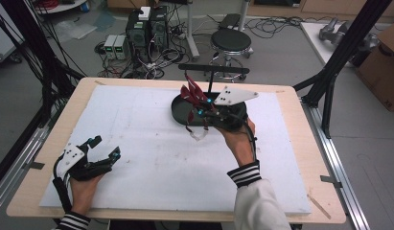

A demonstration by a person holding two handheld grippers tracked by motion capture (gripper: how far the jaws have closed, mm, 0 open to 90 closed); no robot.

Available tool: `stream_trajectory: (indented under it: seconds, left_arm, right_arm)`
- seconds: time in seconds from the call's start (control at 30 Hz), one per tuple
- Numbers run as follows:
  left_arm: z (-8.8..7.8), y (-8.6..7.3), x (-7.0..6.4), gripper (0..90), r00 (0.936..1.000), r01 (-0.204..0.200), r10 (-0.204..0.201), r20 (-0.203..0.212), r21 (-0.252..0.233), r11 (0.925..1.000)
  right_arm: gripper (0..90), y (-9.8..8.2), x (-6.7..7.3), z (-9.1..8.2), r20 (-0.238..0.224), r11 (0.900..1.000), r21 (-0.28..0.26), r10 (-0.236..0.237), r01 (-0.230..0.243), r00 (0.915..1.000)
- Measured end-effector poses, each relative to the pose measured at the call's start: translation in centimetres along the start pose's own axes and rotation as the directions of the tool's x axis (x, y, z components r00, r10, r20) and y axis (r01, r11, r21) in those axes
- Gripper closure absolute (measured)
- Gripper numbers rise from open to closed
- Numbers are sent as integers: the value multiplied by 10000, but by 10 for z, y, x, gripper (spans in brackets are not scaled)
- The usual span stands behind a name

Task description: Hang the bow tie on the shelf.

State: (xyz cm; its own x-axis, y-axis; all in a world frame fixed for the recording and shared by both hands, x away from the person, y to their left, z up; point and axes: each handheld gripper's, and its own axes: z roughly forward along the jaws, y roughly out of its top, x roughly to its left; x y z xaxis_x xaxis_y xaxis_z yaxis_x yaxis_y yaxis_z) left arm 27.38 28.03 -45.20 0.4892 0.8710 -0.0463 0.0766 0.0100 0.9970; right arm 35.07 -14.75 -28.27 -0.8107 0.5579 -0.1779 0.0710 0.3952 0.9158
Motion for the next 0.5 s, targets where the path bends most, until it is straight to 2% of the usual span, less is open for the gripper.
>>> stream_trajectory:
  seconds: [0.2, 0.5]
  left_arm:
    - [0, 0, 0, 157, 10000, -9, 9, -2, 15, 10000]
    - [0, 0, 0, 157, 10000, 23, -23, 6, 46, 10000]
  right_arm:
    - [756, 12, -9, 2, 263, 9999, -92, -74, 76, 9996]
    - [756, 25, -27, 10, 555, 9999, 103, -32, 26, 9985]
